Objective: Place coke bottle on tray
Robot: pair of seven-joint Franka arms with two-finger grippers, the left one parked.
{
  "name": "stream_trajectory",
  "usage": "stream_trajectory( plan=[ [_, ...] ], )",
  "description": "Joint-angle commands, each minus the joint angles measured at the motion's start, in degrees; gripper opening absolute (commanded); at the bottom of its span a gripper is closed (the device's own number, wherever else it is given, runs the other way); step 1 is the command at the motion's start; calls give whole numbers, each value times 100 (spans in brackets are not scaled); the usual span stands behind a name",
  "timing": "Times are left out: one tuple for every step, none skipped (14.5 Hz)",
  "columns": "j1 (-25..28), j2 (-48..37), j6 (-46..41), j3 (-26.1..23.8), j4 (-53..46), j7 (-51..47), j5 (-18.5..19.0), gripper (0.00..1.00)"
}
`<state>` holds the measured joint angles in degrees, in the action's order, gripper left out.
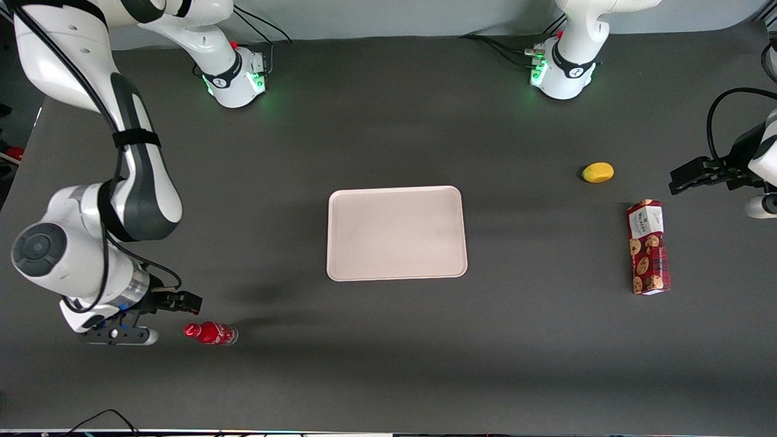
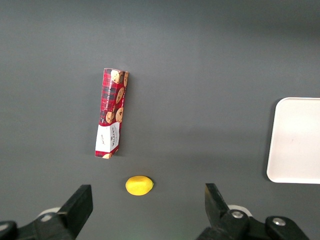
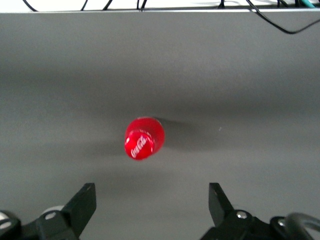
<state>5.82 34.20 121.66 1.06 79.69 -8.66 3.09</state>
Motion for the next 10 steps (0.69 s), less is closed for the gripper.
stream_trajectory(
  plan=[
    [-1, 341, 260, -9, -445, 83, 78, 100],
    [-2, 429, 497, -9, -437, 84, 51, 100],
    [-2, 517, 699, -9, -428, 84, 42, 100],
    [-2, 587, 832, -9, -437, 75, 34, 99],
    [7, 649, 903, -18, -437, 23, 16, 99],
    [7, 667, 930, -18, -428, -21, -1, 99],
    [7, 685, 982, -27, -410, -21, -2, 98],
    [7, 685, 991, -35, -402, -30, -2, 96],
    [7, 667, 991, -35, -393, -48, -2, 95],
    [7, 641, 974, -53, -375, -91, -10, 95]
  ],
)
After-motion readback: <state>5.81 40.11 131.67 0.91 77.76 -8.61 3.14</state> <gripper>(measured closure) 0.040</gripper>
